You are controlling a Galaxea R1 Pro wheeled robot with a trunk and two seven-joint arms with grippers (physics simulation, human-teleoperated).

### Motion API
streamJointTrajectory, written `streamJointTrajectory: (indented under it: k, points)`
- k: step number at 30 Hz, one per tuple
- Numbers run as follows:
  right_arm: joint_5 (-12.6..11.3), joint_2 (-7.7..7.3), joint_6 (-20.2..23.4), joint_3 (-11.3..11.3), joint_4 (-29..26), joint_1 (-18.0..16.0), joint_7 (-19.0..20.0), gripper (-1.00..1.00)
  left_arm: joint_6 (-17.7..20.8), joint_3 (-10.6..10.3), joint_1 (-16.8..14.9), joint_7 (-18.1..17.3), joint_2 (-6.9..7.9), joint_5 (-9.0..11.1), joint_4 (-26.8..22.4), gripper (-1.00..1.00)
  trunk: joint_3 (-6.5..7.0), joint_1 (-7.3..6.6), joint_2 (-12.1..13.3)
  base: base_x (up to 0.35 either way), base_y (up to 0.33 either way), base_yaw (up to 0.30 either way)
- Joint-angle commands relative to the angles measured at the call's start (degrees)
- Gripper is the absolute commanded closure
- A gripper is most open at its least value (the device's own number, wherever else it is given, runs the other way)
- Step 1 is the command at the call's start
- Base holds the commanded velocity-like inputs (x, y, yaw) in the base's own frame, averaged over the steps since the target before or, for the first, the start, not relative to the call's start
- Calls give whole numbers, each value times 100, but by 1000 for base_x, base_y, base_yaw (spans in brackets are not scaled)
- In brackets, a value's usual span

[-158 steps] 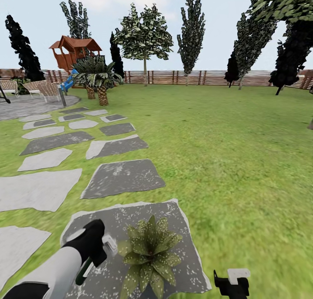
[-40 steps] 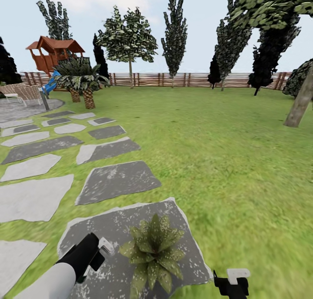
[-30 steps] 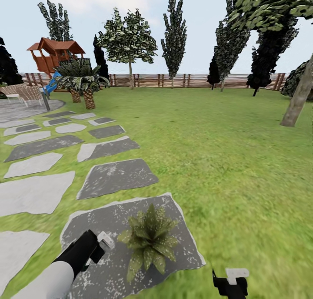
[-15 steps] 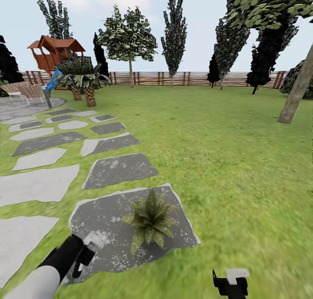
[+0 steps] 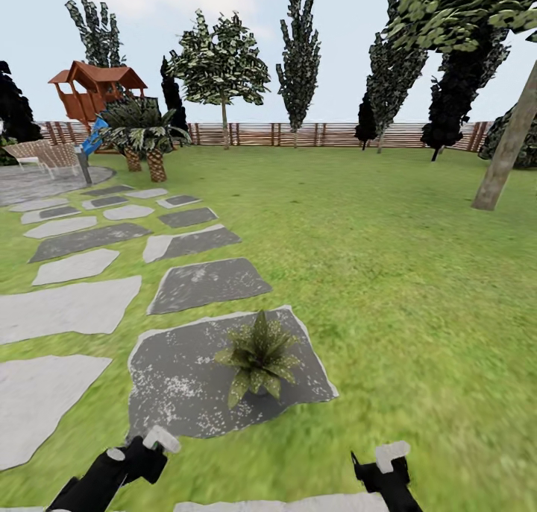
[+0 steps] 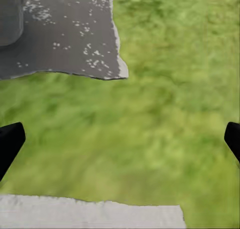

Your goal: Pick up the pesticide atomizer in the garden and spray insectifuge to fully cover both potted plants in the garden.

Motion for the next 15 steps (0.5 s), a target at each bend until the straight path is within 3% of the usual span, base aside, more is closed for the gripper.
streamJointTrajectory:
  k: [1, 2, 4, 5, 6, 7, 8, 11, 15]
  points:
    - [143, 0, 17, 181, -348, -4, 333, -100, -526, 39, 56, -105, 128, -29, 190, 100, -5, -1, -2, -1, 0, 0]
    - [162, 7, 17, 202, -400, -1, 430, -100, -645, 38, 62, -124, 163, -49, 316, 100, -5, -1, -2, 0, 0, 0]
    - [315, 14, 14, 274, -718, -3, 961, -100, -989, -23, 67, -328, 443, -71, 470, 100, -5, -1, -2, 0, 0, 0]
    - [530, 17, 20, 338, -917, -16, 1355, -100, -1060, -32, 67, -590, 488, -88, 478, 100, -5, -1, -2, 0, 0, 0]
    - [1225, 50, 233, 448, -1431, -40, 2304, -100, -1128, -40, 60, -1350, 561, -121, 433, 100, -5, -1, -2, 0, 0, 0]
    - [1446, 113, 500, 467, -1652, -48, 2585, -100, -1146, -45, 53, -1609, 579, -173, 418, 100, -5, -1, -2, 0, 0, 0]
    - [1613, 285, 915, 479, -1886, -63, 2856, -100, -1157, -49, 35, -1898, 588, -340, 409, 100, -5, -1, -2, 0, 0, 0]
    - [1722, 517, 1444, 487, -2062, -227, 3250, -100, -1186, -110, -32, -2322, 529, -887, 396, 100, -5, -1, -2, 0, 0, 0]
    - [1745, 578, 1541, 493, -2085, -423, 3977, -100, -1196, -232, -39, -2593, 504, -1027, 388, 100, -5, -1, -2, 0, 0, 0]
